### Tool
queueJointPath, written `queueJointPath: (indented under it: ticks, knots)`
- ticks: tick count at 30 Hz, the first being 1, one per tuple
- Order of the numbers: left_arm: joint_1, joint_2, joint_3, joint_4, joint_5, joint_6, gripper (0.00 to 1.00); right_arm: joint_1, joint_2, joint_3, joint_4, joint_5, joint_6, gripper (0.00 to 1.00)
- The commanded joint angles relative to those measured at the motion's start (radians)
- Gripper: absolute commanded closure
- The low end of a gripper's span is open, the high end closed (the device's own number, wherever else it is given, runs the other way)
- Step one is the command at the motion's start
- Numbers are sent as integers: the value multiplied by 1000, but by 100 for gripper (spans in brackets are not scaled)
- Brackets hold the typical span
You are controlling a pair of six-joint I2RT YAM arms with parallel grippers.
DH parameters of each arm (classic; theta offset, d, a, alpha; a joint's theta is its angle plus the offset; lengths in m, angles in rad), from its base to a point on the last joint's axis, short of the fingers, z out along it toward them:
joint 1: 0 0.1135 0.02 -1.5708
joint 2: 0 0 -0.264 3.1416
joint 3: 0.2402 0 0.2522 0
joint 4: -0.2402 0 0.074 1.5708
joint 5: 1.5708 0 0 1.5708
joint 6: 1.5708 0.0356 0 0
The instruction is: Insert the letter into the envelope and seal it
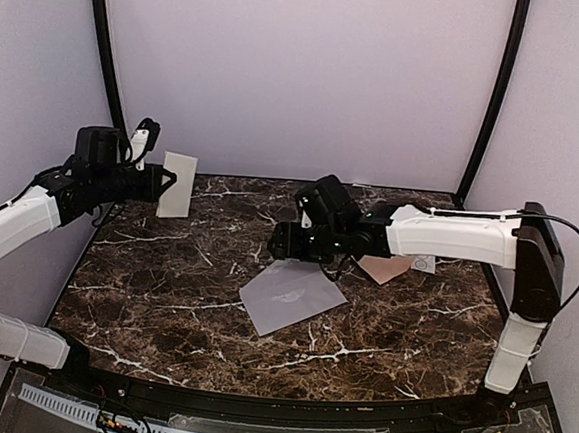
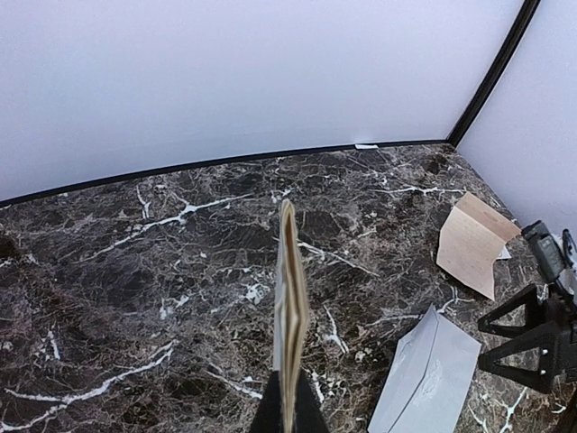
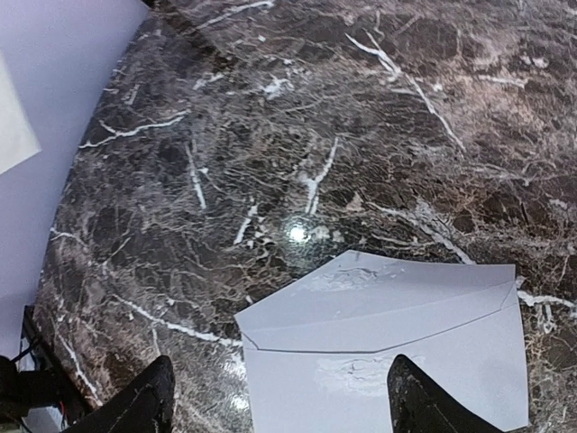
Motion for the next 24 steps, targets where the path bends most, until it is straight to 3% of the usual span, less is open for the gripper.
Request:
queueJointPath:
  ticks: [1,11,16,24]
  knots:
    - [-1,-49,-15,11,-44,0,100,15,108,130,-71,135,75,22]
    - [-2,-41,-25,28,23,-21,100,18,334,361,-264,342,80,13]
    - [-1,-30,-26,29,45,-25,100,26,416,457,-275,391,0,13]
    - [-1,-20,-25,29,52,-19,100,32,580,681,-454,490,-42,14]
